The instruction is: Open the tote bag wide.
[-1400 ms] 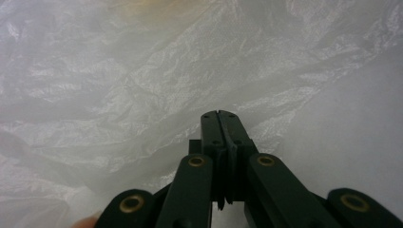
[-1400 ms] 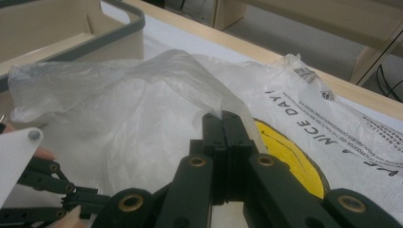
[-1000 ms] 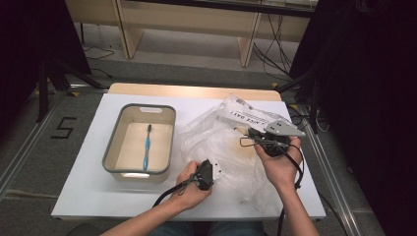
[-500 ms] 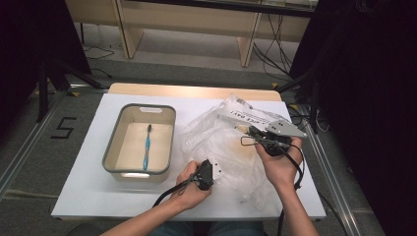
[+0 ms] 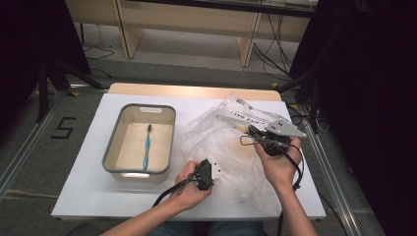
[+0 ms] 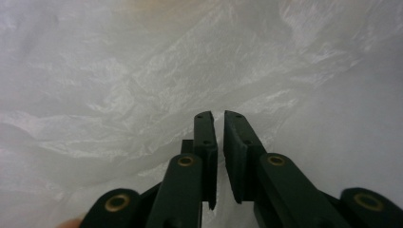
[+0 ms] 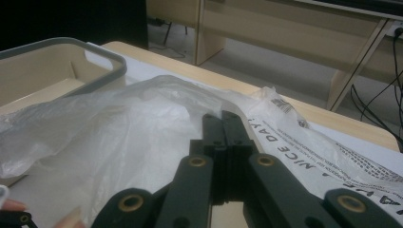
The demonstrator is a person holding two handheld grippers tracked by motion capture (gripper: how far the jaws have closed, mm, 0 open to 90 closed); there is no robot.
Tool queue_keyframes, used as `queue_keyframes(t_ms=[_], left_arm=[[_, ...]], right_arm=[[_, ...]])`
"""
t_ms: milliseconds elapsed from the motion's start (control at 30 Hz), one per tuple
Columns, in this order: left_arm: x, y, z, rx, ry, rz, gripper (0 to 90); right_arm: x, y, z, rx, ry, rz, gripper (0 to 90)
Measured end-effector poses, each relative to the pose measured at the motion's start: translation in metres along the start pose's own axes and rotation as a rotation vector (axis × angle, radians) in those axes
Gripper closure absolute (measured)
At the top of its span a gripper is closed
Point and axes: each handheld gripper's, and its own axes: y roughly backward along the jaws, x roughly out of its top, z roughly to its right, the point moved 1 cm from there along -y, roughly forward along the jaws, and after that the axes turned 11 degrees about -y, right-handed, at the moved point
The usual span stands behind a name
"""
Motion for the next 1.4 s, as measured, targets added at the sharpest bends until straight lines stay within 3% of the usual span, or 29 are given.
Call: queue_keyframes(t_ms=[100, 333, 533, 700, 1133, 1400], left_arm=[[0.002, 0.009, -0.001, 0.003, -0.011, 0.020, 76.3], [0.012, 0.039, 0.001, -0.004, 0.022, 0.112, 53.0], [0.009, 0.066, -0.003, -0.022, 0.053, 0.166, 41.0], [0.003, 0.078, -0.012, -0.003, 0.065, 0.167, 38.3], [-0.020, 0.107, -0.041, 0.030, 0.169, 0.168, 31.6], [-0.031, 0.122, -0.062, 0.075, 0.217, 0.160, 28.9]], right_arm=[[0.000, 0.000, 0.000, 0.000, -0.002, -0.001, 90.0], [0.000, 0.001, 0.000, -0.001, -0.002, 0.004, 90.0], [-0.001, 0.001, 0.000, -0.002, -0.001, 0.001, 90.0], [-0.001, 0.000, 0.000, -0.003, -0.002, -0.002, 90.0], [-0.003, 0.000, 0.001, -0.004, -0.005, -0.008, 90.0], [-0.003, 0.000, 0.002, -0.004, -0.004, -0.007, 90.0]])
